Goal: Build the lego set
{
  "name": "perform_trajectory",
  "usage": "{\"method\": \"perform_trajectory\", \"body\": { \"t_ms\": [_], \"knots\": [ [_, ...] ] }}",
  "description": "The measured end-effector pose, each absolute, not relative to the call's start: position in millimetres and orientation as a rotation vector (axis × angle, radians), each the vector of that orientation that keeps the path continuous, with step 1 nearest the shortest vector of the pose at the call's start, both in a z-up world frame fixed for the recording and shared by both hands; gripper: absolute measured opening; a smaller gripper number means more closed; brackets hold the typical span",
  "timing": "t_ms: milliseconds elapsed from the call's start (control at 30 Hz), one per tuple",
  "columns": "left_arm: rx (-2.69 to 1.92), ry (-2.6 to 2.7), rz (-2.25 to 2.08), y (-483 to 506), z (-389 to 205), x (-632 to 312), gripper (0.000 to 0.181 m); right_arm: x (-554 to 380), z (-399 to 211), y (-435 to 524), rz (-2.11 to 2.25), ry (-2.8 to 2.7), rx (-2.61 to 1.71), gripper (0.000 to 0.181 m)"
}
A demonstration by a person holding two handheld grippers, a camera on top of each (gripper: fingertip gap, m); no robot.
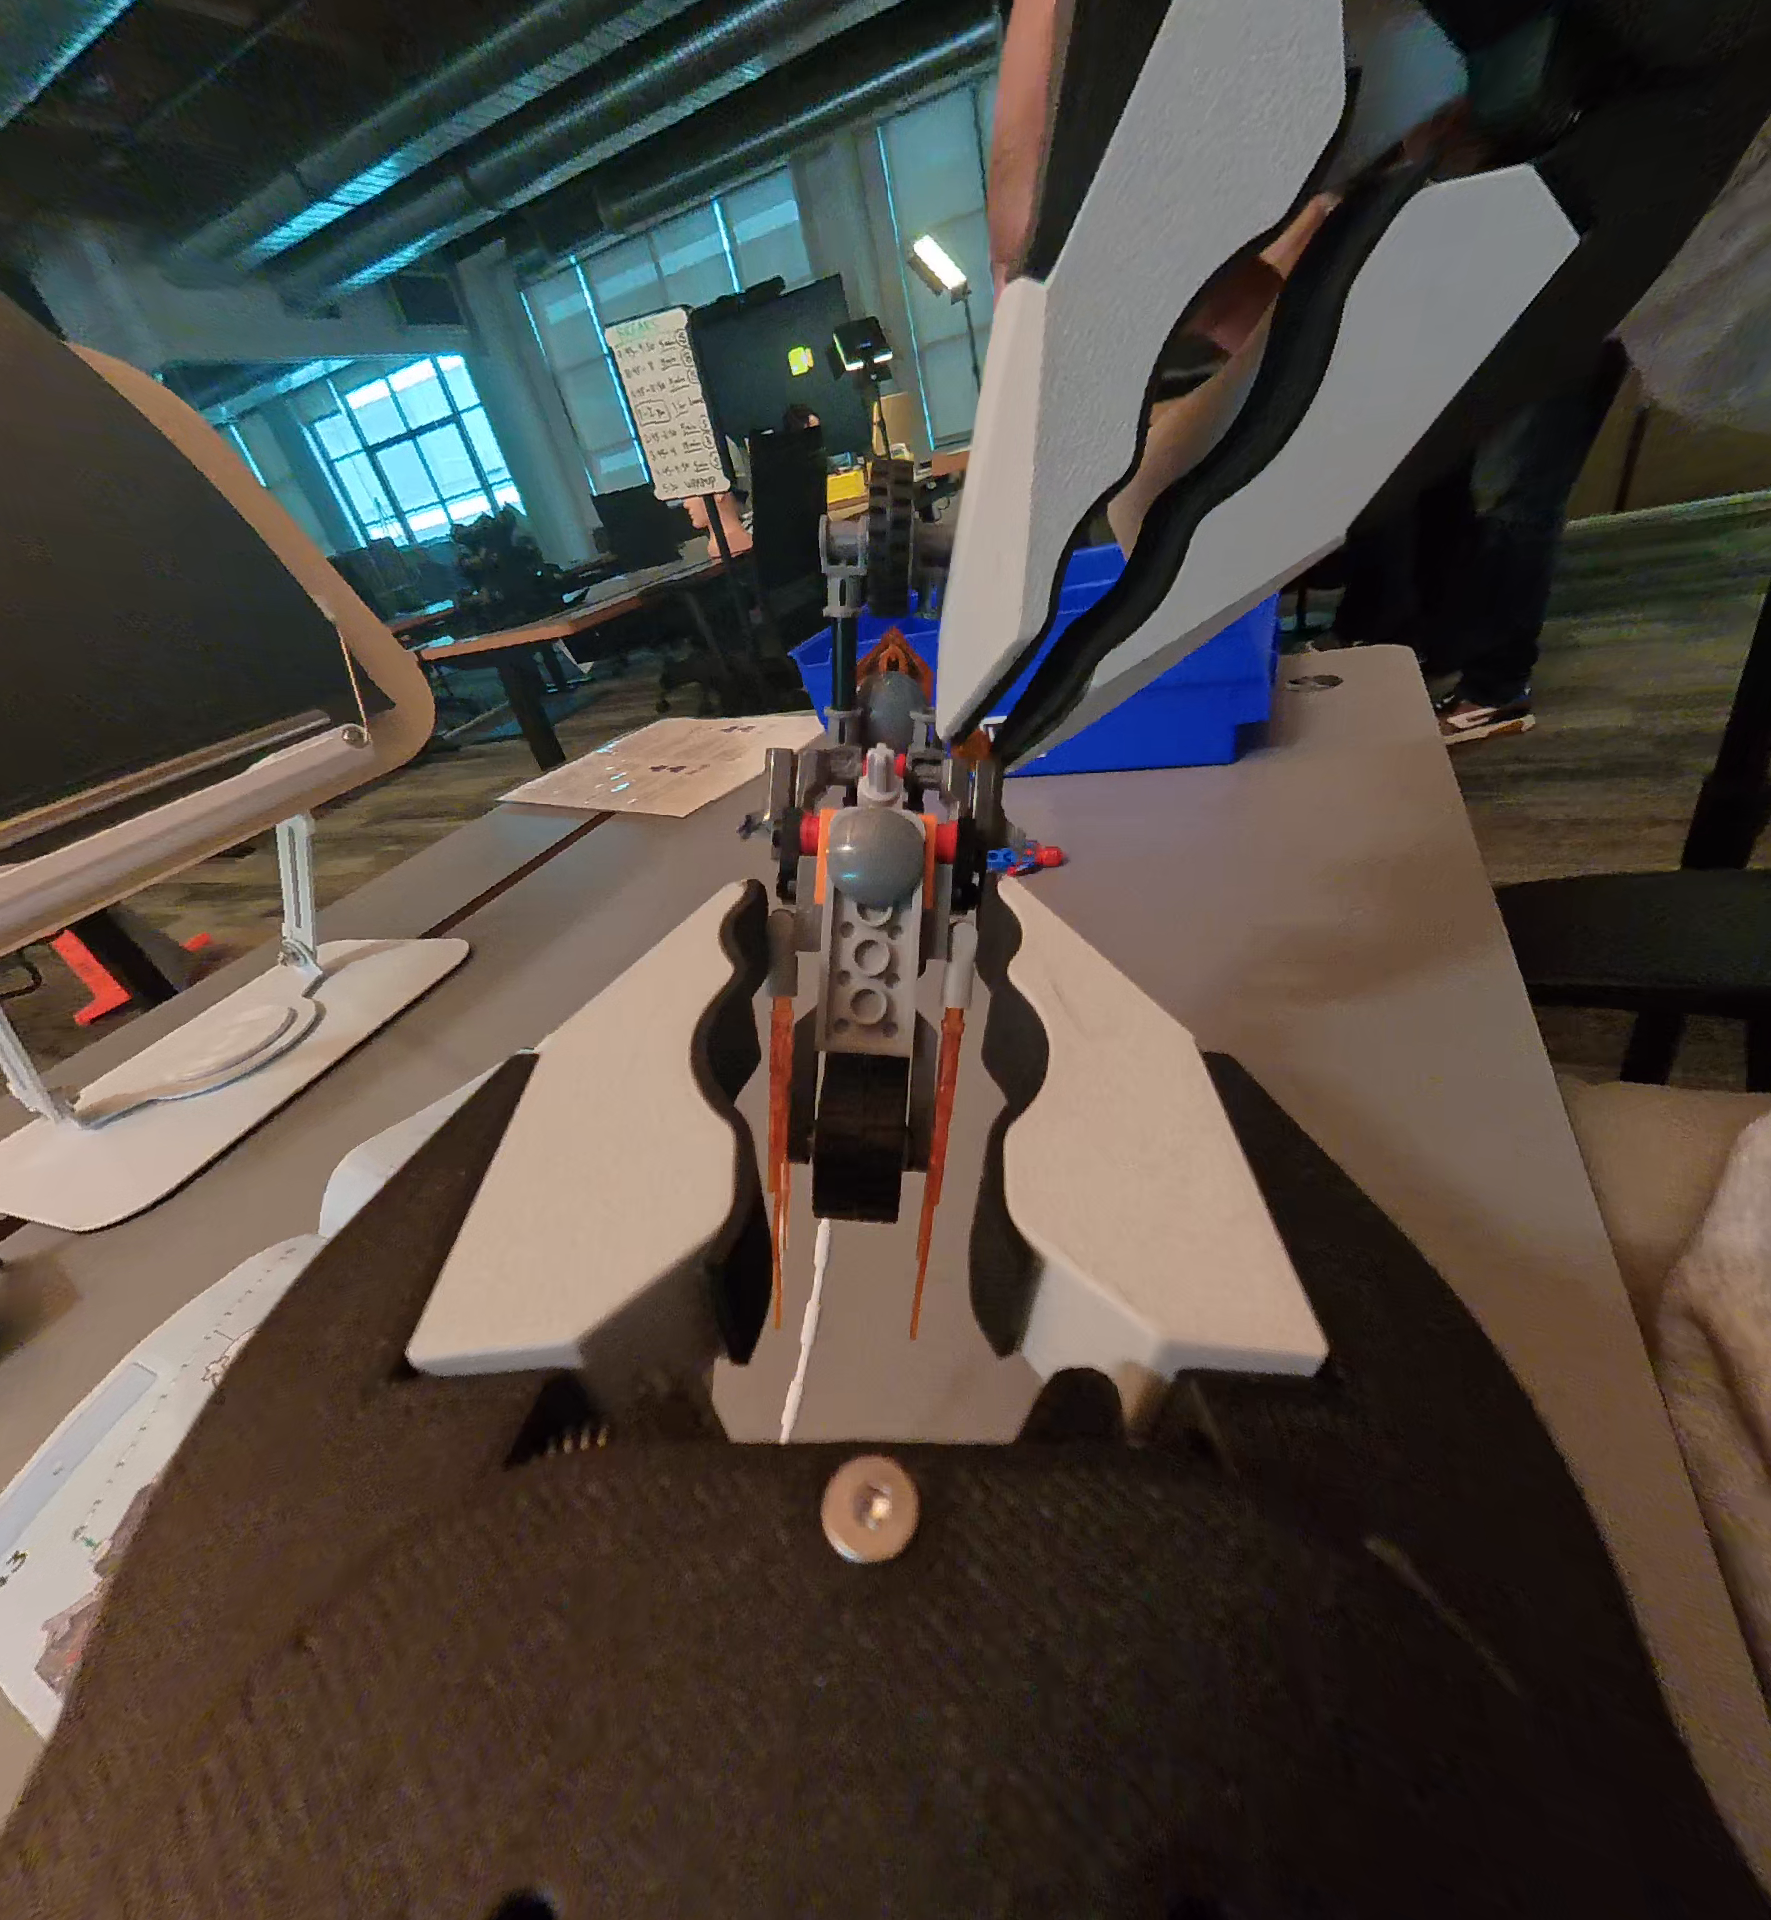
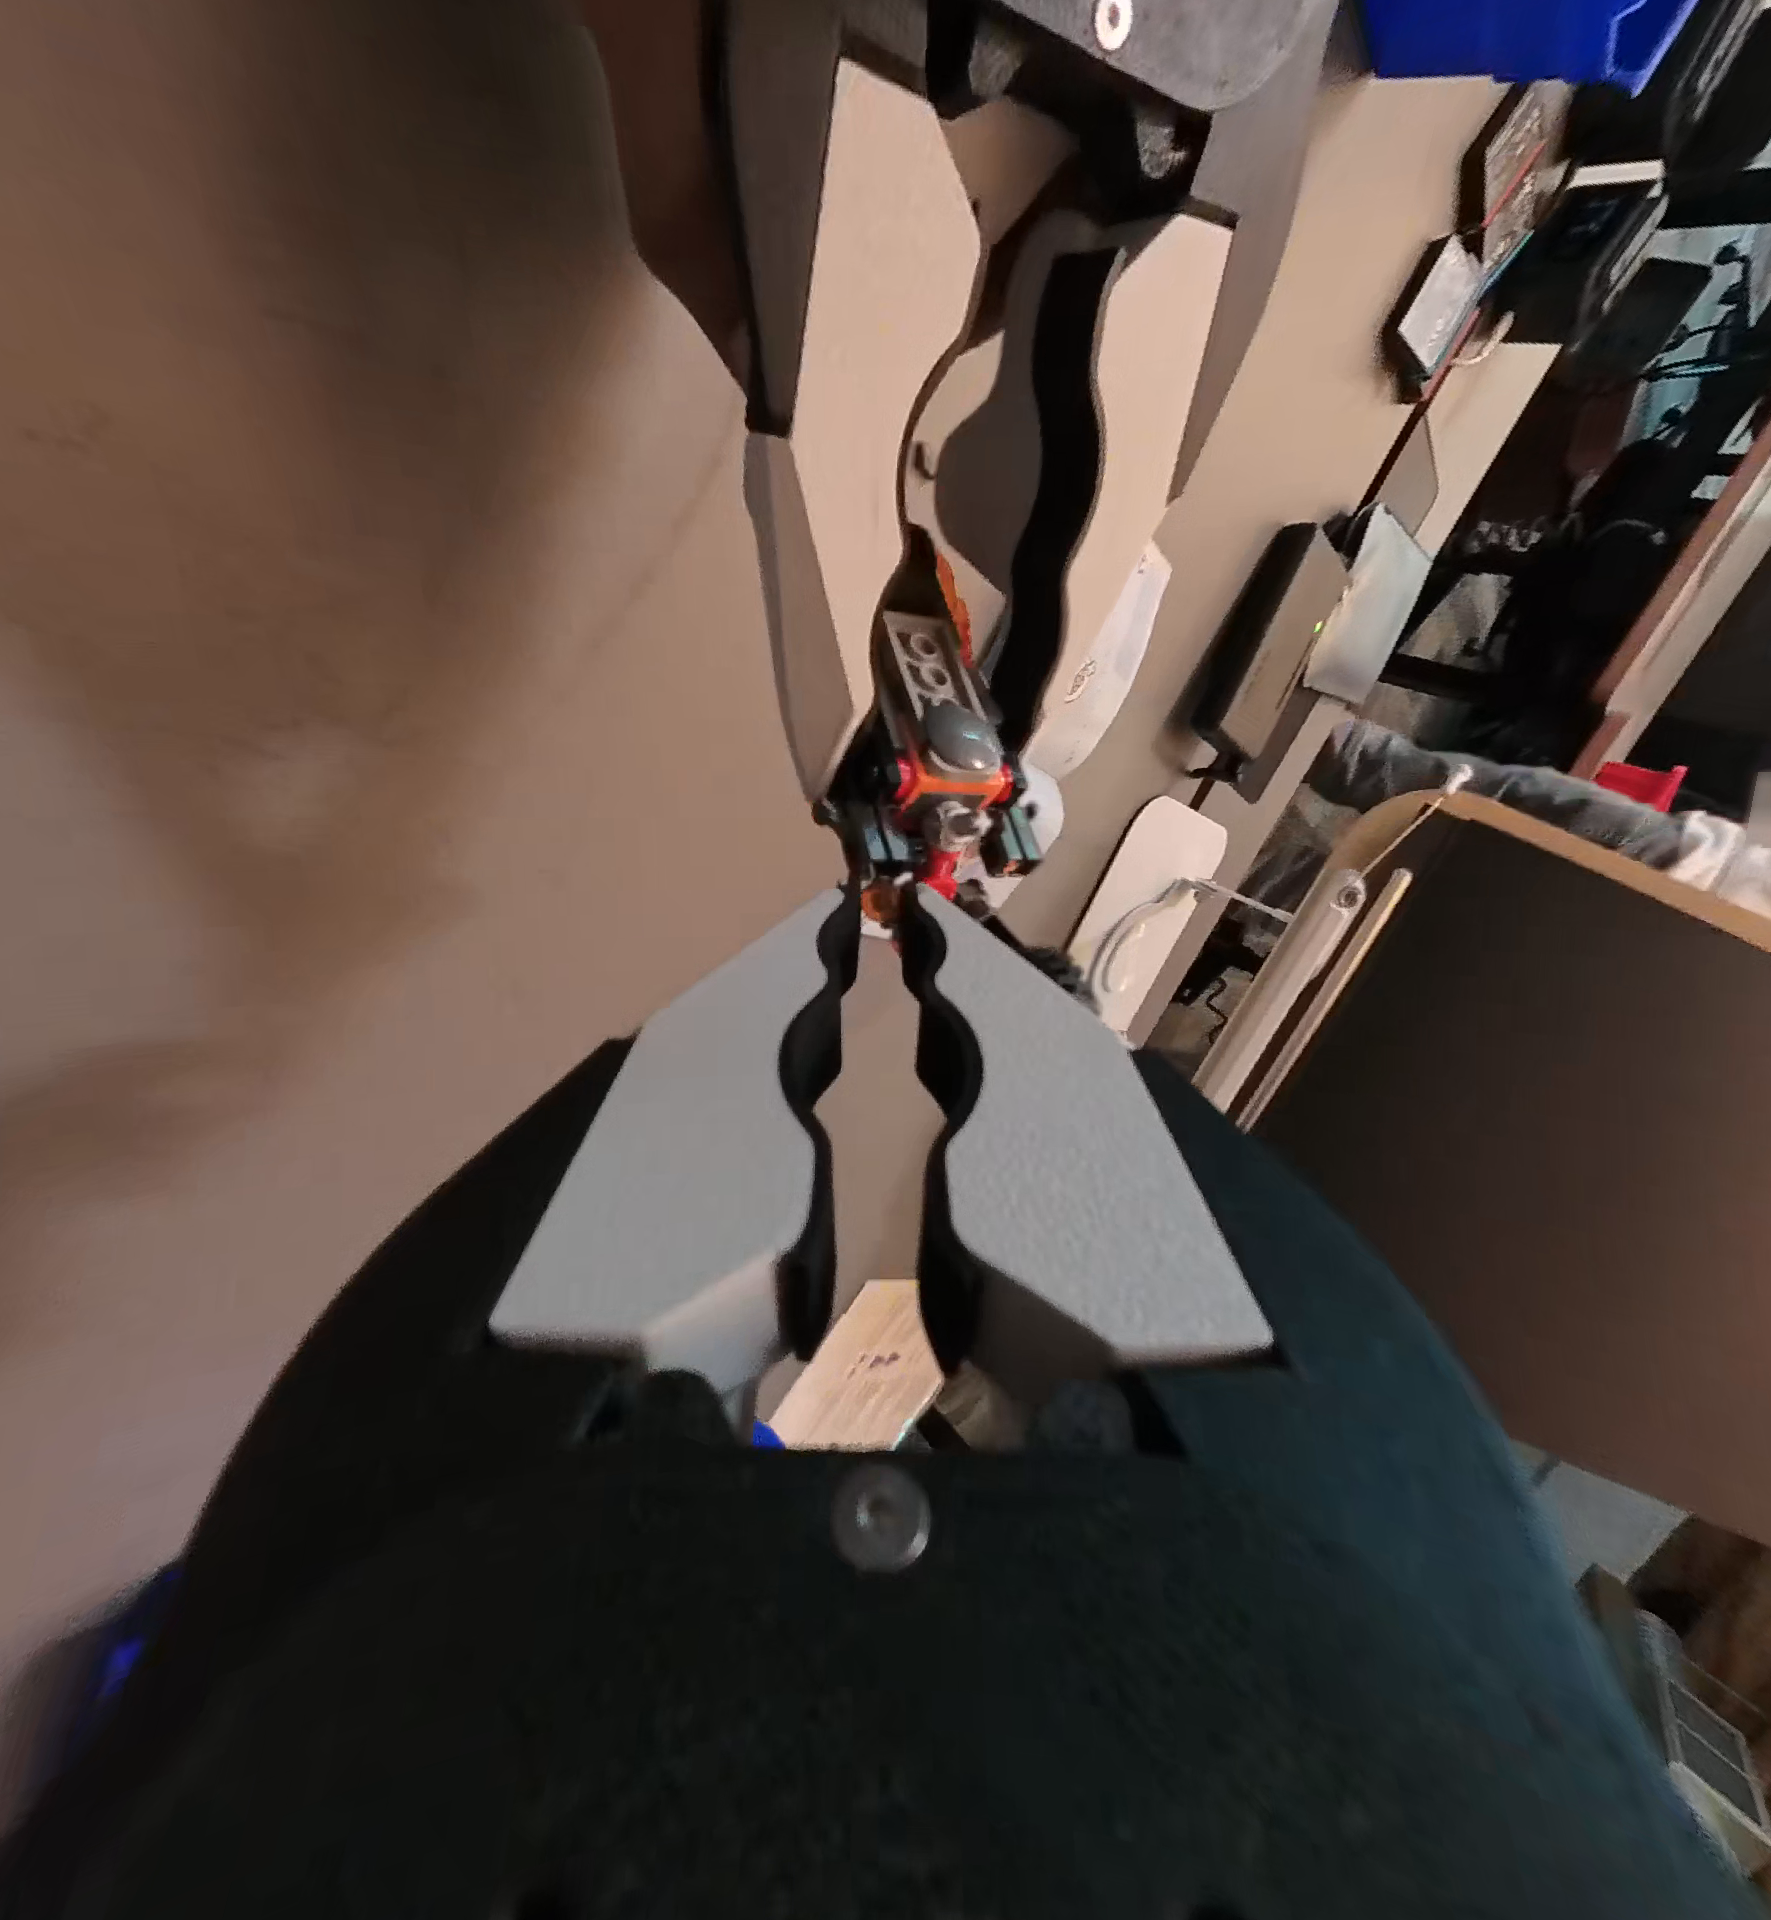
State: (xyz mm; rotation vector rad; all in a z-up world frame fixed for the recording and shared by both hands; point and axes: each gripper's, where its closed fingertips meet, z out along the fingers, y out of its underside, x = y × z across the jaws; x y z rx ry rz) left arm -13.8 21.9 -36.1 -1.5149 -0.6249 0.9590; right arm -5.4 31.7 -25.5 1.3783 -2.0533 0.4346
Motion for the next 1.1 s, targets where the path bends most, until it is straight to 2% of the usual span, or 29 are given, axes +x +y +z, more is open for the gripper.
{"method": "perform_trajectory", "body": {
  "t_ms": [1100],
  "knots": [
    [-1.543,-0.606,1.026,25.8,-37.3,-14.0,0.038,-1.0,-27.5,33.8,0.373,-2.277,1.354,0.005]
  ]
}}
